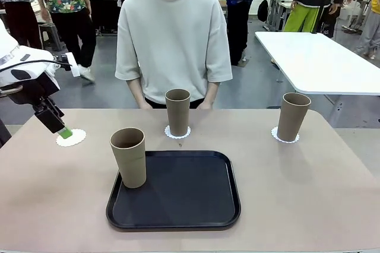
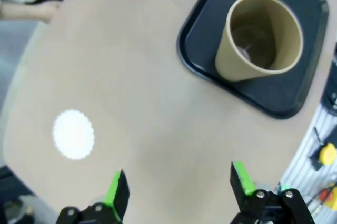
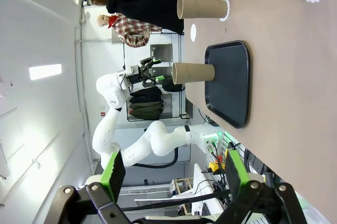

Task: Place coasters on the table and set cups on them.
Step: Take one Reusable plastic cup from the Flat Tray and place it on a coaster set by the human.

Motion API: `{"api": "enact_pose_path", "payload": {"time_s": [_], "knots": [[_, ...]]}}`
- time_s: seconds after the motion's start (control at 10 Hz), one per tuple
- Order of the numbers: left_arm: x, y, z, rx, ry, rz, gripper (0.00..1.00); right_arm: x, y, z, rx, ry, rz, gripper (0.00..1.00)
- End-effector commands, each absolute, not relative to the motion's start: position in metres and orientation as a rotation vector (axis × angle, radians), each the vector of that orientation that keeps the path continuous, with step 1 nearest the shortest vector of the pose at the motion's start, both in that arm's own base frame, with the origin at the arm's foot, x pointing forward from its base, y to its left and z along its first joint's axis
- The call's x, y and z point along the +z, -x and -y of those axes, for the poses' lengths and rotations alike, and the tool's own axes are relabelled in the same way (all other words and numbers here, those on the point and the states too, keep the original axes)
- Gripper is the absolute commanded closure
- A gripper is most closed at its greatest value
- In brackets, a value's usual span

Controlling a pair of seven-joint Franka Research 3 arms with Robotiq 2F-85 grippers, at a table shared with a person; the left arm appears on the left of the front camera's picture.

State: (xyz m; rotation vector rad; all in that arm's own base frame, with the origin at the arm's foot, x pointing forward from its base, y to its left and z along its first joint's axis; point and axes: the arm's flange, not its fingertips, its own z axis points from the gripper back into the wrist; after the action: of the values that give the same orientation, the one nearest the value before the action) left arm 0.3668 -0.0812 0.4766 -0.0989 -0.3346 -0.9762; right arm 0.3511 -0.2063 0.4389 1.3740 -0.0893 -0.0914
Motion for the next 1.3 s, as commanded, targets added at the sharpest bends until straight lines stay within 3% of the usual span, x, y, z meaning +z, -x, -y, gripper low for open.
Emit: {"api": "enact_pose_path", "payload": {"time_s": [0.0, 0.3, 0.8, 1.2], "knots": [[0.481, -0.367, 0.083, -0.971, 0.084, 0.297, 0.00, 0.437, -0.350, 0.207, -0.081, -1.384, 0.095, 0.00], [0.477, -0.366, 0.081, -0.978, 0.101, 0.323, 0.00, 0.437, -0.350, 0.207, -0.081, -1.384, 0.095, 0.00], [0.430, -0.355, 0.042, -1.527, 0.557, 0.487, 0.00, 0.437, -0.350, 0.207, -0.081, -1.384, 0.095, 0.00], [0.364, -0.390, 0.028, -1.535, 0.873, 0.696, 0.00, 0.437, -0.350, 0.207, -0.081, -1.384, 0.095, 0.00]]}}
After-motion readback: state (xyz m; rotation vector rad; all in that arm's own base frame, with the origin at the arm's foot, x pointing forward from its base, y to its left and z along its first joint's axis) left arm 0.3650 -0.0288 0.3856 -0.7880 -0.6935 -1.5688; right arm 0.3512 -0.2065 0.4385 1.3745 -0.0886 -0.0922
